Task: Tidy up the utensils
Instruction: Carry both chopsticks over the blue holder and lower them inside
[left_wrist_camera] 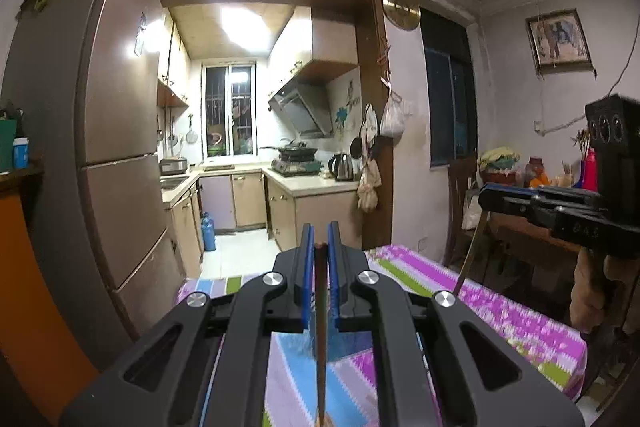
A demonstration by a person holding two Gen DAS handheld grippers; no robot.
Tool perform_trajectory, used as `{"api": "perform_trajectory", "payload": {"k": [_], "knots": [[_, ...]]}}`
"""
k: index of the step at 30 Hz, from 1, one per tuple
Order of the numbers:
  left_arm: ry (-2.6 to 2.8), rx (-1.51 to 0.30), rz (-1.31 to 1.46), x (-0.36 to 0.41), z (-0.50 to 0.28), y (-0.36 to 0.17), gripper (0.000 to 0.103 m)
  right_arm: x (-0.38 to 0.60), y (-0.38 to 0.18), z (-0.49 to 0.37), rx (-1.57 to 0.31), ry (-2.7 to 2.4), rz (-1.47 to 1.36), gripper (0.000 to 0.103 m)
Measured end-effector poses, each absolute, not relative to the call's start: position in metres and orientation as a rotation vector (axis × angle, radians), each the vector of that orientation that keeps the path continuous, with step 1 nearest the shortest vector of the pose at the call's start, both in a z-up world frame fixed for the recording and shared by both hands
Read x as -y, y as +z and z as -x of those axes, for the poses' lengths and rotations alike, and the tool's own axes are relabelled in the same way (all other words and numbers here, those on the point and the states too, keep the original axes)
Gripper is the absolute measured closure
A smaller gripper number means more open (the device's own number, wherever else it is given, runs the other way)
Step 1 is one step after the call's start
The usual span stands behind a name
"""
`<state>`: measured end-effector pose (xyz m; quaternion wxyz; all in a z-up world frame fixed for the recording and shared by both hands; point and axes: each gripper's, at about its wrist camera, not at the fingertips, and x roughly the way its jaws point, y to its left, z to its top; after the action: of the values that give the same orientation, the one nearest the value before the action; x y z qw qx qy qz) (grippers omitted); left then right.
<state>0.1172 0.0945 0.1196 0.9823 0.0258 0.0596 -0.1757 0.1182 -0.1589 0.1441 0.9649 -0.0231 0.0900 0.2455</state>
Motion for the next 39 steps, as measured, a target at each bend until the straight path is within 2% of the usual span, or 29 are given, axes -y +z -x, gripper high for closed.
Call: {"api": "perform_trajectory", "payload": {"k": [10, 16, 28, 39], "knots": [[-0.333, -0.051, -0.002, -0.075, -0.177, 0.172, 0.098, 0.180, 0.193, -0.177, -0.137, 0.445, 0.079, 0.096], [-0.319, -0.040, 0.015, -0.066, -0.220, 0.181, 0.098, 0.184, 0.201, -0.227, -0.138, 0.441, 0.082, 0.096], [-0.325, -0.096, 0.046, -0.051, -0.290, 0.153, 0.098, 0.182, 0.157, -0.304, -0.225, 0.458, 0.050, 0.096], [-0.333, -0.137, 0.056, -0.042, -0.322, 0.136, 0.098, 0.182, 0.130, -0.326, -0.277, 0.465, 0.047, 0.096]]}}
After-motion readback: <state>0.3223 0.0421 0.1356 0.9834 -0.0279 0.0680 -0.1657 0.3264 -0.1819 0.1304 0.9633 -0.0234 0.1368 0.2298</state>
